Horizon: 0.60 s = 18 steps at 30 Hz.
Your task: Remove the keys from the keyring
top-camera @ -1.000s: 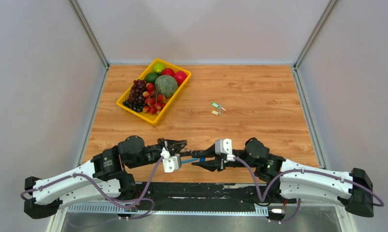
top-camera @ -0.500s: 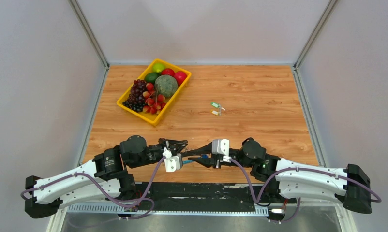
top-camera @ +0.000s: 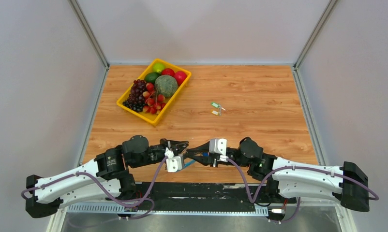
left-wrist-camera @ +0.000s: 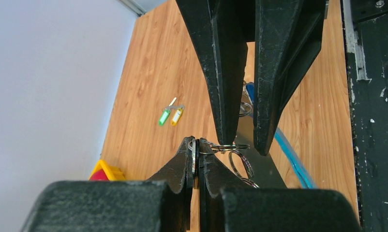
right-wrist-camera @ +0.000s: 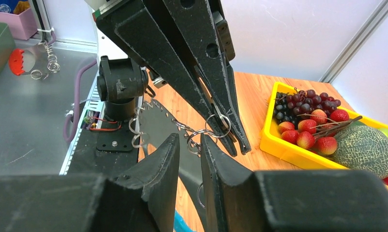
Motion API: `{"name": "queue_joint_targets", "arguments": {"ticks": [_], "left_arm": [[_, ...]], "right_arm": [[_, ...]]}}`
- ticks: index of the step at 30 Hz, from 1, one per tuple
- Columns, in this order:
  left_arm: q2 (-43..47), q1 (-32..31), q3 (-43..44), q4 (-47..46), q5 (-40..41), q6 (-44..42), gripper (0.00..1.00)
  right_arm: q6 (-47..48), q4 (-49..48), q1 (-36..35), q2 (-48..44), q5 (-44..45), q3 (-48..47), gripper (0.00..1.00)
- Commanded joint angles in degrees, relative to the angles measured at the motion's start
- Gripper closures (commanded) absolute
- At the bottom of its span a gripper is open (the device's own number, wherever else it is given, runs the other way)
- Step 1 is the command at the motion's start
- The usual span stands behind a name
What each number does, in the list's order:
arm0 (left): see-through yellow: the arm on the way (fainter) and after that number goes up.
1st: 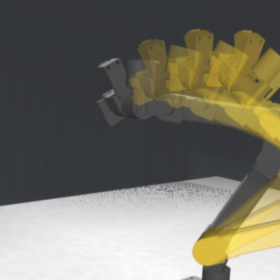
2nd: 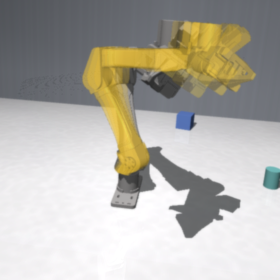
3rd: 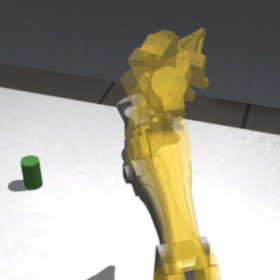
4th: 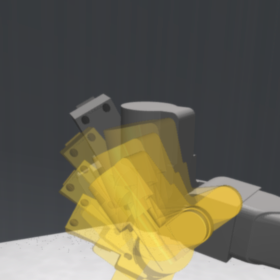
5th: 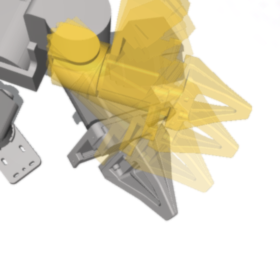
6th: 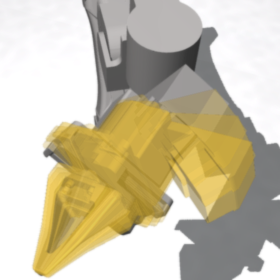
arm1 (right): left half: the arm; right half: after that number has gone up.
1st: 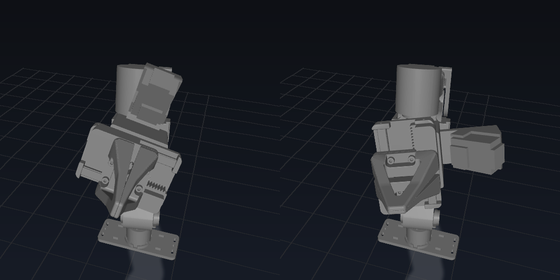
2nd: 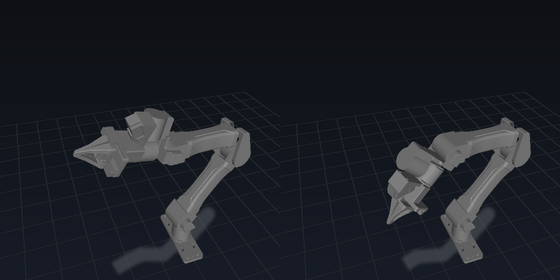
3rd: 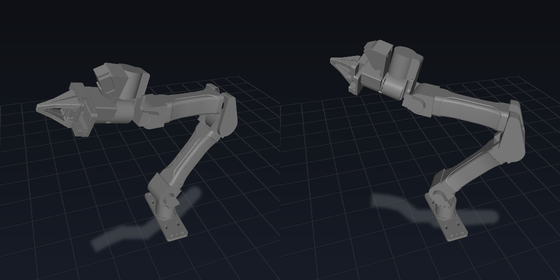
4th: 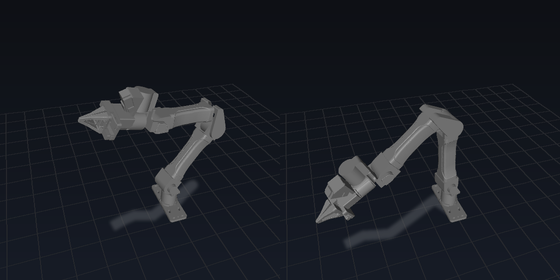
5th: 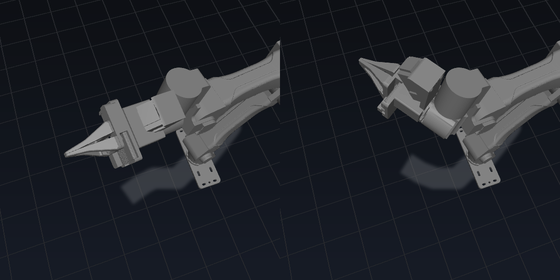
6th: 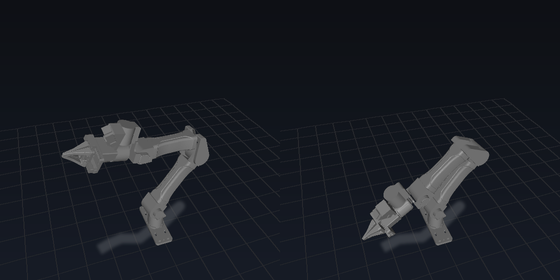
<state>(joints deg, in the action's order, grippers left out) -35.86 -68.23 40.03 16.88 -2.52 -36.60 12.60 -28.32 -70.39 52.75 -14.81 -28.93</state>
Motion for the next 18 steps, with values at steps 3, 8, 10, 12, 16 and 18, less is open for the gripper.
{"name": "queue_joint_targets", "arguments": {"ticks": [3,8,10,12,16,18], "left_arm": [[0.1,0.1,0.4,-3.8,-0.7,-0.7,1.00],[0.2,0.1,0.5,-3.7,-0.4,-0.7,1.00],[0.3,0.1,0.5,-3.6,-0.3,-0.7,1.00],[0.3,0.1,0.6,-3.5,-0.2,-0.7,1.00],[0.3,0.1,0.6,-3.5,-0.1,-0.9,1.00],[0.4,0.1,0.6,-3.4,-0.1,-0.9,1.00]], "right_arm": [[0.7,-3.3,-0.3,1.4,0.4,-3.2,0.78],[0.0,-0.2,-0.3,1.5,0.6,-4.1,0.93],[-0.8,1.2,-0.3,1.2,1.1,-4.5,1.00],[-3.6,2.8,-0.3,0.7,2.1,-5.5,1.00],[-11.9,9.2,0.5,1.3,2.7,-9.7,1.00],[-16.9,11.1,1.1,1.7,0.7,-11.1,1.00]]}}
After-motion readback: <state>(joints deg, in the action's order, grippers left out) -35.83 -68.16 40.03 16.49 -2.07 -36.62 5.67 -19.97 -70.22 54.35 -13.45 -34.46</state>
